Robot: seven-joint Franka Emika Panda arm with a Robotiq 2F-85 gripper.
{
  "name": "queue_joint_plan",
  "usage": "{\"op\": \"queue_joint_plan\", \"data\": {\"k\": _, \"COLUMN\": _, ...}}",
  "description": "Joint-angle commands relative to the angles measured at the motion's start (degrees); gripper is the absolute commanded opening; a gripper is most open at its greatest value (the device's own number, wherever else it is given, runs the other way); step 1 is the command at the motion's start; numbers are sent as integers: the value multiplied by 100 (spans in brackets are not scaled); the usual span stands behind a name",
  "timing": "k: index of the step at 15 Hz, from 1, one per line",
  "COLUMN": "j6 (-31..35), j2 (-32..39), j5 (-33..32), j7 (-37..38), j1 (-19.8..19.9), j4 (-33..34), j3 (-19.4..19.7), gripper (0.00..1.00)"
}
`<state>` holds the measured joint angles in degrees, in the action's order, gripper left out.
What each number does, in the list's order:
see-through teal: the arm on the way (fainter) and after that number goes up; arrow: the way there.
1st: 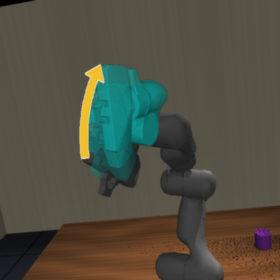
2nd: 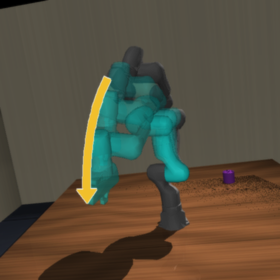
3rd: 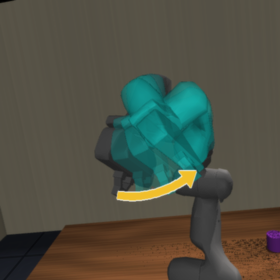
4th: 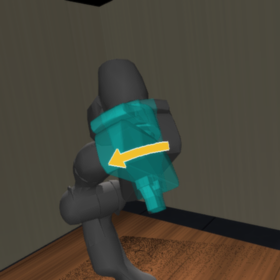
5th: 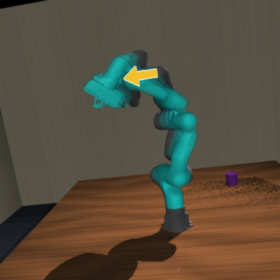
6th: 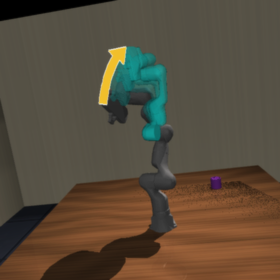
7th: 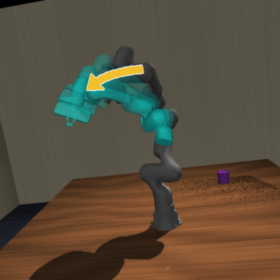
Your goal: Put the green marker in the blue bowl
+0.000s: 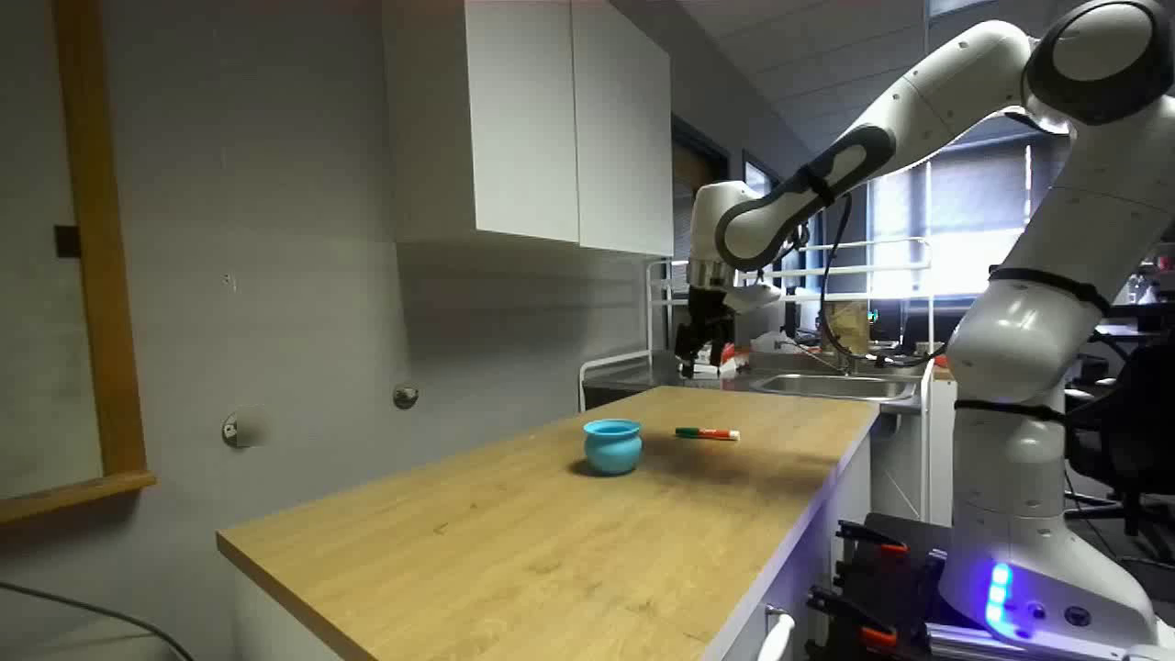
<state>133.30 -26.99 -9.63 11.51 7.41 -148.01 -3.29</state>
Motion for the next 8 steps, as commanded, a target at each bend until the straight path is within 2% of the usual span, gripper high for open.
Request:
{"op": "queue_joint_plan", "data": {"k": 1, "j6": -21, "j2": 0, "j5": -23, "j7": 14, "j1": -44, "j4": 12, "j3": 43, "gripper": 100}}
{"op": "queue_joint_plan", "data": {"k": 5, "j6": -92, "j2": 289, "j5": -19, "j7": -480, "j1": -13, "j4": 155, "j3": 319, "gripper": 100}}
{"op": "queue_joint_plan", "data": {"k": 8, "j6": 176, "j2": 307, "j5": -52, "j7": -454, "j1": 101, "j4": 71, "j3": 479, "gripper": 100}}
